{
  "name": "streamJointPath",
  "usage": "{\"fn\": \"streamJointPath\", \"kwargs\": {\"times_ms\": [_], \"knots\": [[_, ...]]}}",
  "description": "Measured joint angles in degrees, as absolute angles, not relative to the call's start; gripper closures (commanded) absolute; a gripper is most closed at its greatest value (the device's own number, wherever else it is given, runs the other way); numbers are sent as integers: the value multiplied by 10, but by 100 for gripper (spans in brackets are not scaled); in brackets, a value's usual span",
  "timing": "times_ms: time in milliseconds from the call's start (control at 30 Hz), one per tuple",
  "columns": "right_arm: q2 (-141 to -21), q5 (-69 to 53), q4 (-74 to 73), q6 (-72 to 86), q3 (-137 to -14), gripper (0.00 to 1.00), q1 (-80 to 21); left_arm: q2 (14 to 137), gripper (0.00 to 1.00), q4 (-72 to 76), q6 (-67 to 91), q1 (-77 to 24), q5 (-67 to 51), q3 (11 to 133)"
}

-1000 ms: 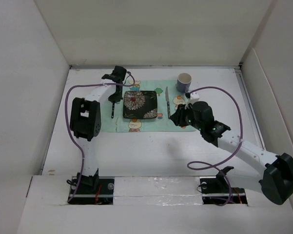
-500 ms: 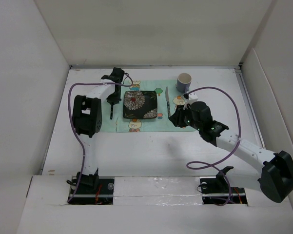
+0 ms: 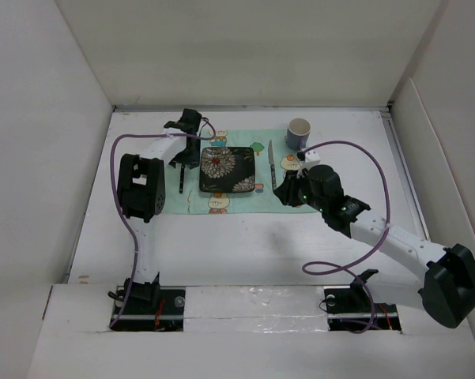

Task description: Set the dinner table for one person

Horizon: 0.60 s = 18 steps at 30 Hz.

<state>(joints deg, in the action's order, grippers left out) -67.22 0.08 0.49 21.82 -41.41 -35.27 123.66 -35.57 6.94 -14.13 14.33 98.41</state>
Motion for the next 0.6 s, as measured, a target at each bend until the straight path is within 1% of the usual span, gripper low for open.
{"fn": "streamJointPath", "kwargs": {"times_ms": [167, 233, 300, 333, 367, 433, 467, 500, 567, 600], "knots": [[-672, 8, 5, 218, -414, 63, -353, 1213, 45, -355, 82, -141, 143, 984], [-672, 13, 5, 218, -414, 66, -353, 1179, 45, -347, 90, -142, 138, 975], [-672, 17, 5, 215, -414, 76, -353, 1121, 45, -335, 100, -144, 134, 955], [-669, 18, 5, 214, -414, 85, -354, 1086, 45, -329, 105, -146, 132, 943], [-664, 20, 5, 211, -413, 100, -354, 1046, 44, -314, 120, -149, 126, 928], [-642, 21, 6, 208, -408, 100, -356, 953, 43, -290, 128, -158, 116, 894], [-623, 22, 6, 208, -404, 100, -357, 900, 40, -261, 136, -161, 100, 861], [-599, 22, 0, 207, -401, 100, -359, 841, 37, -244, 144, -164, 85, 824], [-533, 23, -10, 205, -400, 100, -366, 722, 35, -216, 161, -171, 59, 755], [-501, 25, -14, 204, -402, 97, -369, 665, 34, -201, 170, -173, 49, 724]]}}
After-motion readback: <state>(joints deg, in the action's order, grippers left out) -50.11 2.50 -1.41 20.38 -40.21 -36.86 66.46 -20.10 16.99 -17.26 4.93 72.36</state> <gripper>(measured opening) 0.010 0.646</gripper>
